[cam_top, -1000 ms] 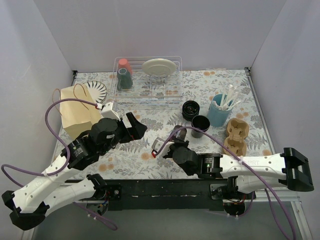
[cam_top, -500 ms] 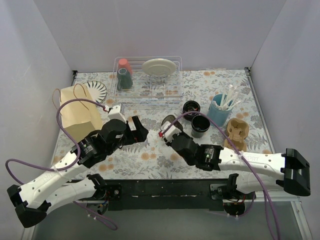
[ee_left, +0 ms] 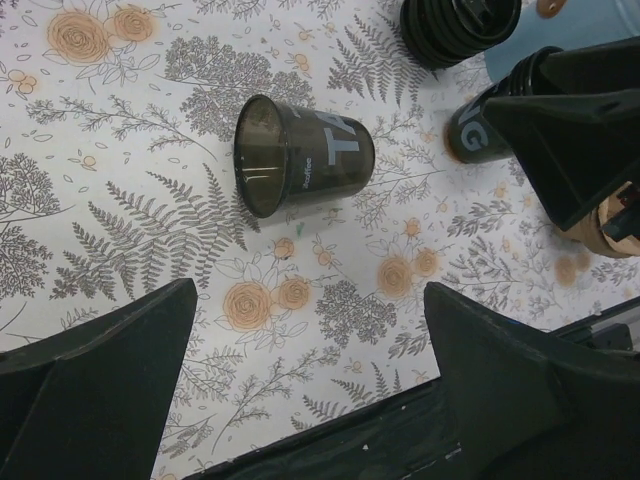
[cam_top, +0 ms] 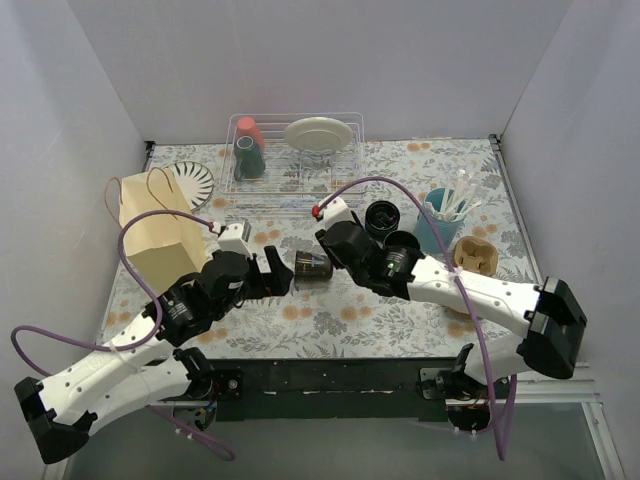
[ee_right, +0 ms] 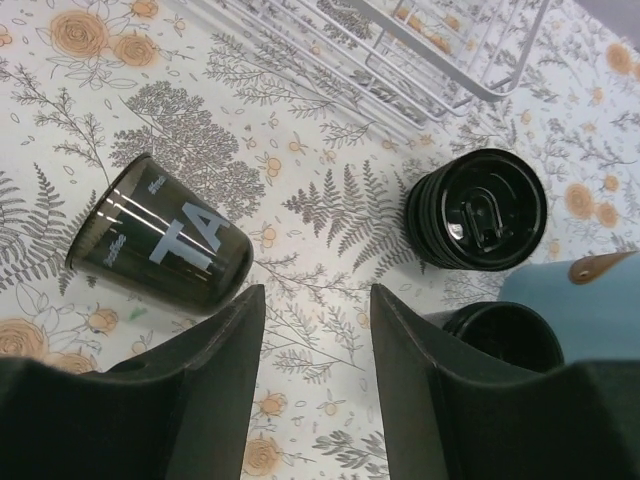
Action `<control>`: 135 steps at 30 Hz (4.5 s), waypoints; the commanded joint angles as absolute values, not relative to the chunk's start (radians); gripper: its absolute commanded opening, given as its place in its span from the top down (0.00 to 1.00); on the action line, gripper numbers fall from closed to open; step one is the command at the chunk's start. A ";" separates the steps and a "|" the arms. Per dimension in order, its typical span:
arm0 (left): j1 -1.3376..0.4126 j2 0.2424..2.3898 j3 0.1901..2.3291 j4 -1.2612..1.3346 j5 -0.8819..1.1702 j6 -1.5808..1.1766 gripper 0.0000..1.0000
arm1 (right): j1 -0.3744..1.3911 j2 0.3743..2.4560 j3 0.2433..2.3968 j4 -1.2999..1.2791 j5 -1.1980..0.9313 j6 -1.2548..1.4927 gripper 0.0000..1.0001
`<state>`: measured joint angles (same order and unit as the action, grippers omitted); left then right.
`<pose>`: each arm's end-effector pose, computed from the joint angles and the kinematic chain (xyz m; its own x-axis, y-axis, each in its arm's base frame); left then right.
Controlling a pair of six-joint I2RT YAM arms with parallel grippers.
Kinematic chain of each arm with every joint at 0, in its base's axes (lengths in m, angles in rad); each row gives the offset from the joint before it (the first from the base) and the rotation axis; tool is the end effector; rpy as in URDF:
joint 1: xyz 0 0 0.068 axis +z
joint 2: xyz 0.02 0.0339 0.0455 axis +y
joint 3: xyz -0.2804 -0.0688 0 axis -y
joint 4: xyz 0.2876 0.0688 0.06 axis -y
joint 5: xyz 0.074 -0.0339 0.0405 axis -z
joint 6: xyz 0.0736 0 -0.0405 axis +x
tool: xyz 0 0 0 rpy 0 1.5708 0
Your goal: Pack the takeout coffee
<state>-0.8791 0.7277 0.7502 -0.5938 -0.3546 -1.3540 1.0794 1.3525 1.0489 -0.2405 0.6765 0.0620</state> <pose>0.1582 -0.1509 0.2891 -0.5976 -0.7143 -0.3643 -0.2215 0.5838 -0.7811 0.2124 0.2993 0.2905 -0.2707 -0.4035 -0.8740 -0.4188 0.8669 -0.2704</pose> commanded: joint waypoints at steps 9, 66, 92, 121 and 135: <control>-0.881 0.942 0.743 -0.454 -0.310 -1.345 0.17 | 1.080 1.381 1.164 -0.448 0.707 0.334 0.46; -0.897 1.554 1.250 -0.930 -0.322 -1.207 0.86 | 1.080 0.815 0.865 -0.489 0.730 0.359 0.50; -0.850 1.279 1.227 -0.732 -0.394 -1.195 0.18 | 1.080 0.850 0.893 -0.525 0.759 0.384 0.50; -0.732 0.902 0.781 -0.411 -0.199 -1.029 0.16 | 0.640 1.577 1.203 -0.193 0.377 0.003 0.45; -0.732 0.893 0.781 -0.419 -0.212 -1.028 0.16 | 0.634 1.727 1.258 -0.199 0.380 0.034 0.52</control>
<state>-0.7330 0.9142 0.7837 -0.4328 -0.2092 -1.0431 0.6388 1.7092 1.2163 -0.2302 0.3679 0.0216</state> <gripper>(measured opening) 0.833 0.502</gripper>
